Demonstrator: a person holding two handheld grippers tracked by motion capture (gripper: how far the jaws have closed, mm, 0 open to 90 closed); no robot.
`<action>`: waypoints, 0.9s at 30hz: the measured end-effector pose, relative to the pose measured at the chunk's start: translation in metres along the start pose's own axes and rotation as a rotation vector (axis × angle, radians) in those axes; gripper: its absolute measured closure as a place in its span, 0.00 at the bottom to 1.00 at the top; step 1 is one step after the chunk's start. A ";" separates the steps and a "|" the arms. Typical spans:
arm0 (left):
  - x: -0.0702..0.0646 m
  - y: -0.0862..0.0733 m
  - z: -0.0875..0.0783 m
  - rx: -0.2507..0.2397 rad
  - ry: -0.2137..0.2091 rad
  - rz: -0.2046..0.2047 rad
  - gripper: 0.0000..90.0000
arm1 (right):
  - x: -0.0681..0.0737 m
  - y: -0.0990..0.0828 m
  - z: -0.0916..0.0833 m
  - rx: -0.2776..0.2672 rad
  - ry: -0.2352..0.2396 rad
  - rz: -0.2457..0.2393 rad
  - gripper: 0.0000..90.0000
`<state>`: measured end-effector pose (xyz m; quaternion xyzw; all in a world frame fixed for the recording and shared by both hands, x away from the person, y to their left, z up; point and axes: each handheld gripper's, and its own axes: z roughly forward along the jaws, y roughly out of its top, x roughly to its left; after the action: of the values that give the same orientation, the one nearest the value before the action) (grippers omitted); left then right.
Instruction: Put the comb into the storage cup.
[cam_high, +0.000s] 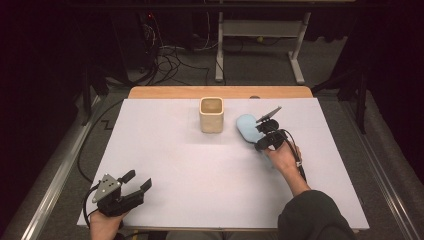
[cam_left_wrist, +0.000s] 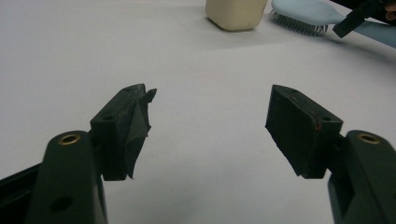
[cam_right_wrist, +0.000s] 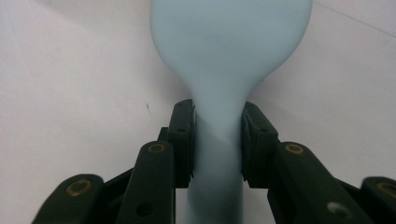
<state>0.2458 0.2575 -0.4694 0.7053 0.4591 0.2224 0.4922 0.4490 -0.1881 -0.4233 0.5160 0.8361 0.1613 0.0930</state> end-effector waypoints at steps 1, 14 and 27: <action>0.000 0.000 0.000 -0.001 0.000 0.000 0.34 | 0.000 0.000 -0.001 -0.003 0.002 -0.004 0.79; 0.000 0.000 0.000 -0.004 -0.002 0.000 0.34 | 0.000 -0.010 -0.014 -0.052 0.031 -0.033 0.79; -0.003 0.002 0.001 -0.007 -0.007 -0.003 0.34 | -0.001 -0.027 -0.025 -0.090 0.054 -0.060 0.79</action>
<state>0.2459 0.2544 -0.4681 0.7037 0.4575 0.2209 0.4967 0.4193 -0.2048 -0.4095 0.4814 0.8454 0.2096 0.0982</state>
